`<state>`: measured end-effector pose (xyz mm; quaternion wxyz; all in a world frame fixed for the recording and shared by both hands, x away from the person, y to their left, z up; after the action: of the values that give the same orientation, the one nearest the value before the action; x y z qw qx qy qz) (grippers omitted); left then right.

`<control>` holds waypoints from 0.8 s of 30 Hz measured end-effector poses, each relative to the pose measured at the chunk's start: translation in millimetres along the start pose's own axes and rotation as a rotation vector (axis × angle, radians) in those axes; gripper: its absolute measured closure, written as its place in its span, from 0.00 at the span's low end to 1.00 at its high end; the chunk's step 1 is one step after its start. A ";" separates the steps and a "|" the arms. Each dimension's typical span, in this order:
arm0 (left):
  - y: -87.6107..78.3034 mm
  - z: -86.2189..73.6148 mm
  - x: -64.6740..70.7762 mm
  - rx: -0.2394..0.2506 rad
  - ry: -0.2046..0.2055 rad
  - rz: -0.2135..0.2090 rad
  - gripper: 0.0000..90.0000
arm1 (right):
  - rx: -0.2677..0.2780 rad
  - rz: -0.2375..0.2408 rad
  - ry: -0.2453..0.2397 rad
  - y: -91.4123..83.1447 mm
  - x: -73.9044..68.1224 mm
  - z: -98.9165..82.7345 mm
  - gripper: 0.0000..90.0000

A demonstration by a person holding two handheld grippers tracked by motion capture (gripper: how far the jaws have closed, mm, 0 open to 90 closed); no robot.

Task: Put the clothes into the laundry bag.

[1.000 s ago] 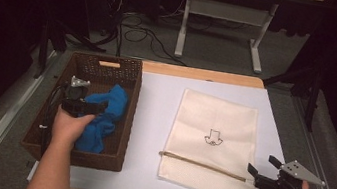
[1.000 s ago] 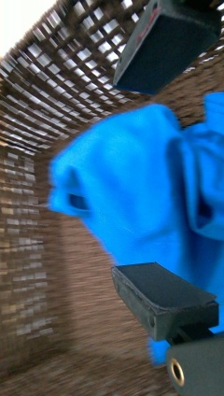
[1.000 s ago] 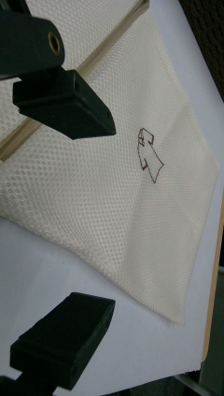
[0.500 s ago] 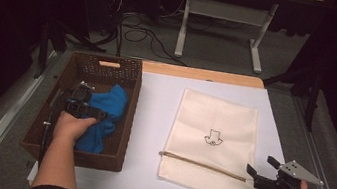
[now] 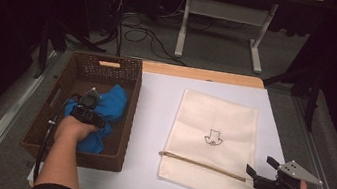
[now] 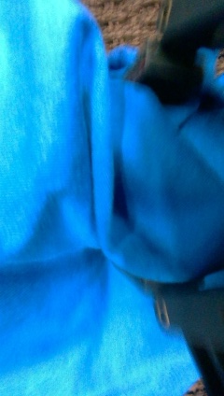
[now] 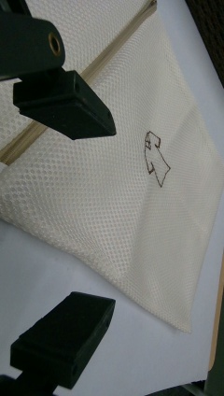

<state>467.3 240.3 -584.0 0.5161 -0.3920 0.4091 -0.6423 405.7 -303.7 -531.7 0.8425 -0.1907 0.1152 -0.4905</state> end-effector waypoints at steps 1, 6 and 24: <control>-0.8 0.2 0.7 0.001 0.003 -0.005 0.51 | 0.002 0.001 -0.001 0.3 0.0 0.2 0.17; -4.2 3.2 4.5 0.016 0.034 -0.009 0.81 | 0.000 -0.001 0.003 0.2 -0.2 0.0 0.17; -60.2 39.2 -2.4 0.453 0.023 0.070 0.89 | 0.013 0.003 0.005 -0.7 1.3 2.2 0.18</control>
<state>483.3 245.9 -514.2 0.6080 -0.2444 0.2738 -0.7041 406.7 -304.7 -529.5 0.8442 -0.1836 0.1143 -0.4905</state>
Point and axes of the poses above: each handheld gripper's, and its own axes: y roughly forward along the jaws, z roughly out of its top, x roughly to its right, the point moved 10 cm from there along y, roughly forward along the jaws, and after that the axes turned 5 degrees about x, right-handed, at the moved point
